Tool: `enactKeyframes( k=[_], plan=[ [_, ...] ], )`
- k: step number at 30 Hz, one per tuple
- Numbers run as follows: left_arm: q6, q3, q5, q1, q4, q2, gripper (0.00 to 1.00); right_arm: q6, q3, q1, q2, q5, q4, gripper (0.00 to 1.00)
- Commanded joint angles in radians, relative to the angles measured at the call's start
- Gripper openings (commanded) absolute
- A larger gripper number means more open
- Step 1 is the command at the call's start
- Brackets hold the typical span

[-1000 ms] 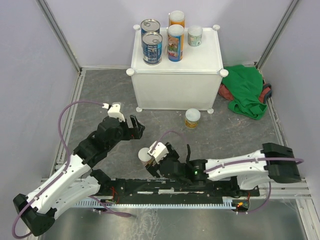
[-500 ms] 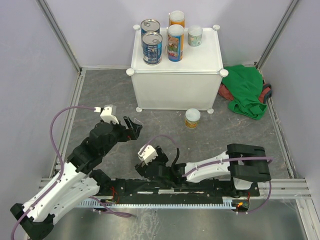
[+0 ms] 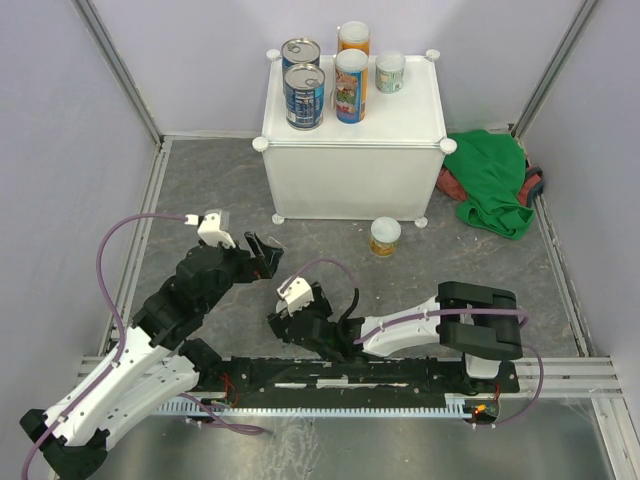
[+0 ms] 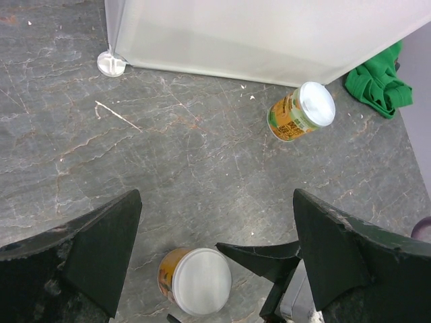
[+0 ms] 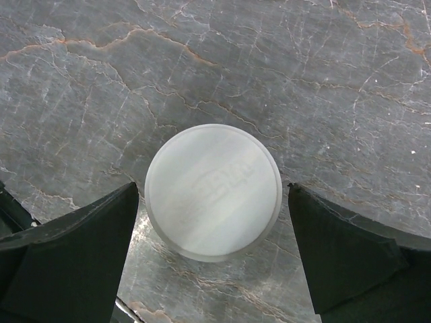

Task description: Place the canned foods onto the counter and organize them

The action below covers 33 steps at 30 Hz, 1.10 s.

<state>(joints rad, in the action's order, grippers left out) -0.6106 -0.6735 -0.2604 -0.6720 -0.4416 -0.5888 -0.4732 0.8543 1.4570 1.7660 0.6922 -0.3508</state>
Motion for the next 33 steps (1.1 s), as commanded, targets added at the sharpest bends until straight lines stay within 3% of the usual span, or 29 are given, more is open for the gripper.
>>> enactKeyframes(
  k=[1,3,6,9,12,18,33],
  plan=[
    [-0.018,-0.005,-0.011,-0.003,0.062,-0.002,0.99,-0.023,0.022,-0.009,0.020,-0.011,-0.091,0.99],
    [-0.018,-0.003,-0.011,-0.003,0.063,-0.002,0.99,-0.021,0.007,-0.013,0.028,-0.019,-0.126,0.92],
    [-0.019,-0.003,-0.013,-0.003,0.063,-0.002,0.99,-0.026,-0.008,-0.018,0.037,-0.026,-0.155,0.68],
    [-0.021,-0.003,-0.016,-0.003,0.062,0.000,0.99,-0.029,-0.021,-0.020,0.041,-0.030,-0.177,0.51],
    [-0.024,-0.003,-0.019,-0.003,0.060,0.006,0.99,-0.027,-0.036,-0.020,0.032,-0.034,-0.188,0.40],
    [-0.035,-0.003,-0.026,-0.003,0.058,0.025,0.99,-0.008,-0.056,-0.011,-0.024,-0.036,-0.170,0.31],
    [-0.040,-0.001,-0.046,-0.003,0.034,0.075,0.99,0.096,-0.006,0.047,-0.274,0.077,0.053,0.14]
  ],
)
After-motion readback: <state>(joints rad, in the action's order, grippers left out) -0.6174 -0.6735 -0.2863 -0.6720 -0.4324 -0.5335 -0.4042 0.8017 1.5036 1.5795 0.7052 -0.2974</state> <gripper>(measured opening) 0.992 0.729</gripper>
